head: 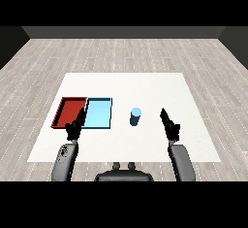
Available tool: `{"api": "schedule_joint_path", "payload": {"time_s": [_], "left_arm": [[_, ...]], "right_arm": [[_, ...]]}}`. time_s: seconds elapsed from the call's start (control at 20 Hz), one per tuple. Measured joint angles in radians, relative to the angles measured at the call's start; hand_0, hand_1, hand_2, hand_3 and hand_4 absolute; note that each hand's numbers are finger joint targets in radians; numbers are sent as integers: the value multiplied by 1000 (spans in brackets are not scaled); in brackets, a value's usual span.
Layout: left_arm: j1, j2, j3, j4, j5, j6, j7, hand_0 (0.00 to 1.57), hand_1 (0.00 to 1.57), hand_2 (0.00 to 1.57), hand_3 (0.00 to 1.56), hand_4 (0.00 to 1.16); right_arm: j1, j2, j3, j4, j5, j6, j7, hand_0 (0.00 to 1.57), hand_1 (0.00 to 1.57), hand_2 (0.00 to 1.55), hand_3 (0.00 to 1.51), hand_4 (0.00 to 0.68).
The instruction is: Pick the blue can and put it in the blue box
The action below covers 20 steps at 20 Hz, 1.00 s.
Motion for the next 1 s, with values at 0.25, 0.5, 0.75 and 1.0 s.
{"api": "schedule_joint_path", "payload": {"time_s": [0.25, 0.5, 0.75, 1.0], "left_arm": [[0, -18, 1, -3, -10, -13, -6, 0, 0, 0, 0, 0], [-33, -65, 33, -49, 49, -22, -194, 0, 0, 0, 0, 0], [3, -87, 45, -60, 87, -60, -356, 0, 0, 0, 0, 0], [-18, -91, 56, -22, 102, -79, -416, 0, 0, 0, 0, 0]], "right_arm": [[-71, 17, -32, 44, 16, -13, 4, 0, 0, 0, 0, 0], [-146, 59, -57, 12, -76, 30, -93, 0, 0, 0, 0, 0], [-170, 68, -87, 69, -129, 87, -222, 0, 0, 0, 0, 0], [-154, 63, -98, 73, -154, 121, -260, 0, 0, 0, 0, 0]]}}
